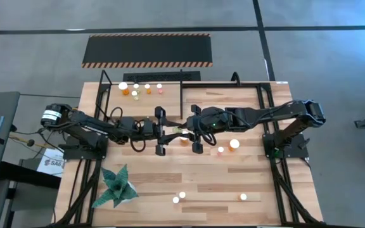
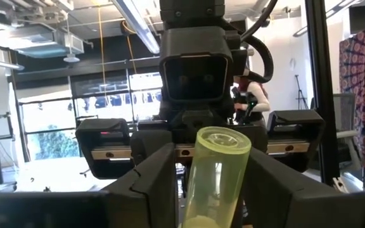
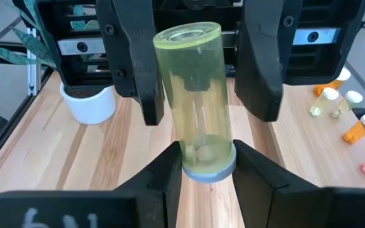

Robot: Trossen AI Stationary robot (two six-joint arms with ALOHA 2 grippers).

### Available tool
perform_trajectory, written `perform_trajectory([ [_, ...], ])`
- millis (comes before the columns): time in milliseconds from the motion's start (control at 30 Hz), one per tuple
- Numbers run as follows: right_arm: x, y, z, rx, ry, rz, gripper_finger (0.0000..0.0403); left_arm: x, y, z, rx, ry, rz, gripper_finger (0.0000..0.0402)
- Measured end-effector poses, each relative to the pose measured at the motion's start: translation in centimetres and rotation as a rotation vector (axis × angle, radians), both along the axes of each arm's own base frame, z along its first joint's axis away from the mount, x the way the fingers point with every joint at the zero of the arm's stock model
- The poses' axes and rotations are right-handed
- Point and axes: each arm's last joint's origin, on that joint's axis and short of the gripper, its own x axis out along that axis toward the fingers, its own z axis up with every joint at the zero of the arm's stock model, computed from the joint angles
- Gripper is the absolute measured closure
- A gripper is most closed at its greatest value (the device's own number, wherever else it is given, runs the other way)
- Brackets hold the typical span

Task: Pick and place medicine bottles onto shelf by color
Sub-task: Move the yellow pill bottle to the middle of the table

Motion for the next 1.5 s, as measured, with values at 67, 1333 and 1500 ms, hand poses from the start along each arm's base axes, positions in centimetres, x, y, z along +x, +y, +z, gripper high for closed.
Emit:
perform_trajectory([
  [67,0.0,0.0,0.0,0.001,0.0,-0.001,0.0265,0.0,0.0,0.0,0.001,0.002,0.0,0.0256],
  [1333,-4.2,-1.2,1.4,0.336,0.156,-0.23,0.0154,0.4,0.0,-1.4,0.368,0.148,0.089,0.0326],
  [1500,-5.3,-2.0,1.1,0.593,0.223,-0.442,0.0155,0.5,0.1,-2.5,0.76,0.249,0.17,0.0326],
])
